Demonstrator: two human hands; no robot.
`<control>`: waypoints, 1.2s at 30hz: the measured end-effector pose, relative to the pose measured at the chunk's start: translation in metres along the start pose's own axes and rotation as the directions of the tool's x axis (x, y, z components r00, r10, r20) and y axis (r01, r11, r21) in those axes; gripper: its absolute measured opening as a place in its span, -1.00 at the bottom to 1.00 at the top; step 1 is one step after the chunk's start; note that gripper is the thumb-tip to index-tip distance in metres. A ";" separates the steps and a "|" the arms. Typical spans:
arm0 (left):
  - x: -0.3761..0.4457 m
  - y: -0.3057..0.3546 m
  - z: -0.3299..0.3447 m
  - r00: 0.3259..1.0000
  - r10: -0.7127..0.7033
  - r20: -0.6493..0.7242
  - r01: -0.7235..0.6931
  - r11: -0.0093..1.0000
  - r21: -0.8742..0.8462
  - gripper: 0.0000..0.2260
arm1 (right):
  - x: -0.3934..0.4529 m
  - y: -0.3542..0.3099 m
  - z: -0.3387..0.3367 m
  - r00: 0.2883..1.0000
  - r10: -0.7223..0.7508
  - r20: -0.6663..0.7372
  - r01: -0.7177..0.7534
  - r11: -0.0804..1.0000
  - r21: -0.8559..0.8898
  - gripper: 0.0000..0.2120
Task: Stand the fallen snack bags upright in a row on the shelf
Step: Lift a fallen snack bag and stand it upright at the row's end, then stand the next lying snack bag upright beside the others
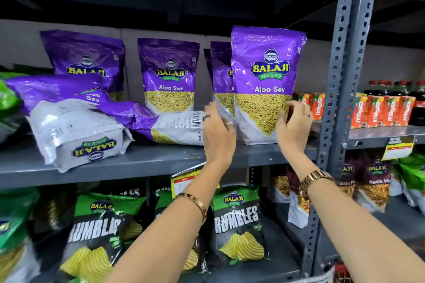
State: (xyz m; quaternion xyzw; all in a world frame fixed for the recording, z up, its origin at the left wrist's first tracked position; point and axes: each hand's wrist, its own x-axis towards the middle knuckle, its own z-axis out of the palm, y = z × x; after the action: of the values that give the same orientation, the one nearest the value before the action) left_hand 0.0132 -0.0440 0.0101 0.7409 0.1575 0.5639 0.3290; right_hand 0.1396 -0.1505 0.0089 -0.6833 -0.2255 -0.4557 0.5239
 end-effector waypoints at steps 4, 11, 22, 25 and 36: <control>0.015 0.002 -0.025 0.976 -0.056 -0.209 0.049 0.998 -0.036 -0.54 | 0.006 -0.050 0.007 0.952 -0.305 -0.005 0.305 0.952 0.036 -0.82; 0.009 -0.014 -0.058 0.821 -0.315 -0.477 0.212 0.943 -0.257 -0.53 | -0.003 -0.111 0.052 0.853 -0.304 0.425 0.237 0.950 0.205 -0.73; 0.040 -0.042 -0.082 0.484 -0.875 -0.002 0.663 0.368 -0.652 -0.36 | -0.025 -0.124 0.106 0.540 -0.053 0.840 0.047 0.998 0.032 -0.55; 0.042 -0.045 -0.083 0.524 -0.851 0.027 0.715 0.423 -0.557 -0.44 | -0.026 -0.123 0.106 0.559 -0.072 0.826 0.051 0.997 0.052 -0.57; 0.045 -0.021 -0.079 0.854 -0.512 -0.097 0.453 0.821 -0.347 -0.71 | -0.032 -0.103 0.097 0.676 0.009 0.737 -0.280 0.928 0.245 -0.63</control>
State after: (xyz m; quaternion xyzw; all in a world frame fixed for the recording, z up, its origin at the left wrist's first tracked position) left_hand -0.0439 0.0232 0.0405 0.5591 0.2794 0.5459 0.5580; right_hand 0.0805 -0.0200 0.0310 -0.7224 -0.4328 -0.0595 0.5359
